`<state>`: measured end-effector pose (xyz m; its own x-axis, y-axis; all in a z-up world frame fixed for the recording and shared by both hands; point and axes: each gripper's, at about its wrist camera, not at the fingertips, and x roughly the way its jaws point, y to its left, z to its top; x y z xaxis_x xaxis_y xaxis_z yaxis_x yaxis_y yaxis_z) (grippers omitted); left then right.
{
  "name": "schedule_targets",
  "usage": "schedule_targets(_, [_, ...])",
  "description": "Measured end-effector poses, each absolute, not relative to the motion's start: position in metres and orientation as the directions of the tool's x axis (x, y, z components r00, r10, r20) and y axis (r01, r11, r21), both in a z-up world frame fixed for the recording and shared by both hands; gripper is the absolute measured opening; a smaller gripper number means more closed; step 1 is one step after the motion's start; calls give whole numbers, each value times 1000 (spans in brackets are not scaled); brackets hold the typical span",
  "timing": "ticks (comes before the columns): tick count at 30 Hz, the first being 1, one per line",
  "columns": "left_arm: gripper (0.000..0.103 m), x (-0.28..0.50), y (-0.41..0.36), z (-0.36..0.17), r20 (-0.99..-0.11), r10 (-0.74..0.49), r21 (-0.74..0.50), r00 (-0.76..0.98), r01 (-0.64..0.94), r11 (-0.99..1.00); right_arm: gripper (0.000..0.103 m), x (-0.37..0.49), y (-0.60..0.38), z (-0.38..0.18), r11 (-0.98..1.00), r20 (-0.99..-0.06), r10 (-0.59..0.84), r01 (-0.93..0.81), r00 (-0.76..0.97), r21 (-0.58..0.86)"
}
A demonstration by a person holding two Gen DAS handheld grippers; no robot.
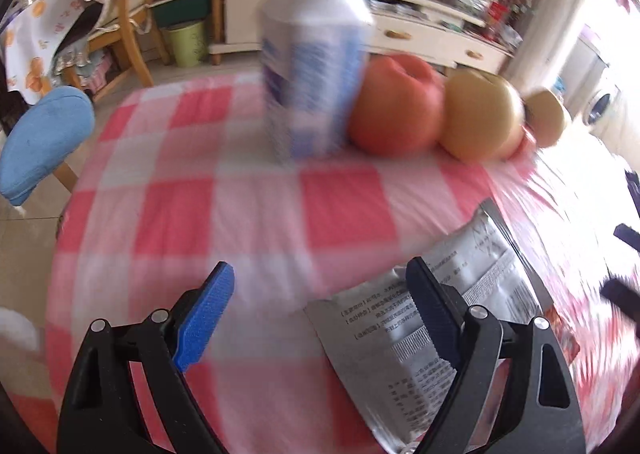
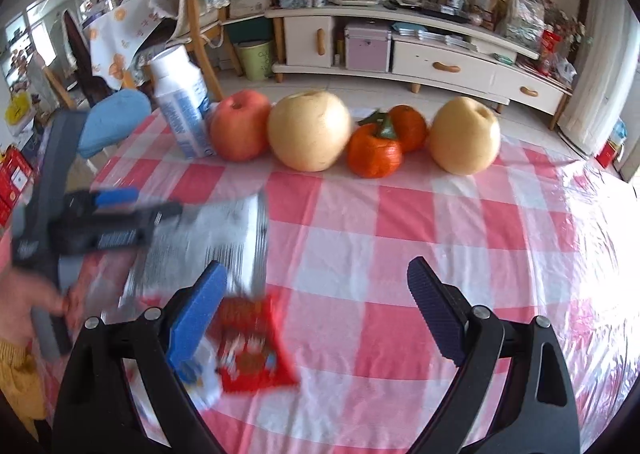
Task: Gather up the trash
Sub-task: 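Reach the left gripper to the grey packet while the right gripper approaches the red envelope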
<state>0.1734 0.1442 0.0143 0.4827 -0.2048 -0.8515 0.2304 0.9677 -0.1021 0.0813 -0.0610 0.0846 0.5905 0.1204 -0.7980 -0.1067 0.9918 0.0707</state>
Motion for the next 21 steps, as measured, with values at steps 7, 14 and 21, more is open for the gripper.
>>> schedule_targets(7, [87, 101, 114, 17, -861, -265, -121, 435, 331, 936, 92, 60, -84, 94, 988, -797, 153, -102, 584, 115])
schedule_targets(14, [87, 42, 107, 34, -842, -327, -87, 430, 489, 868, 92, 30, -100, 95, 977, -815, 212, -145, 539, 159])
schedule_targets(21, [87, 13, 80, 35, -829, -309, 26, 466, 584, 811, 92, 19, -105, 76, 959, -860, 270, -199, 432, 201])
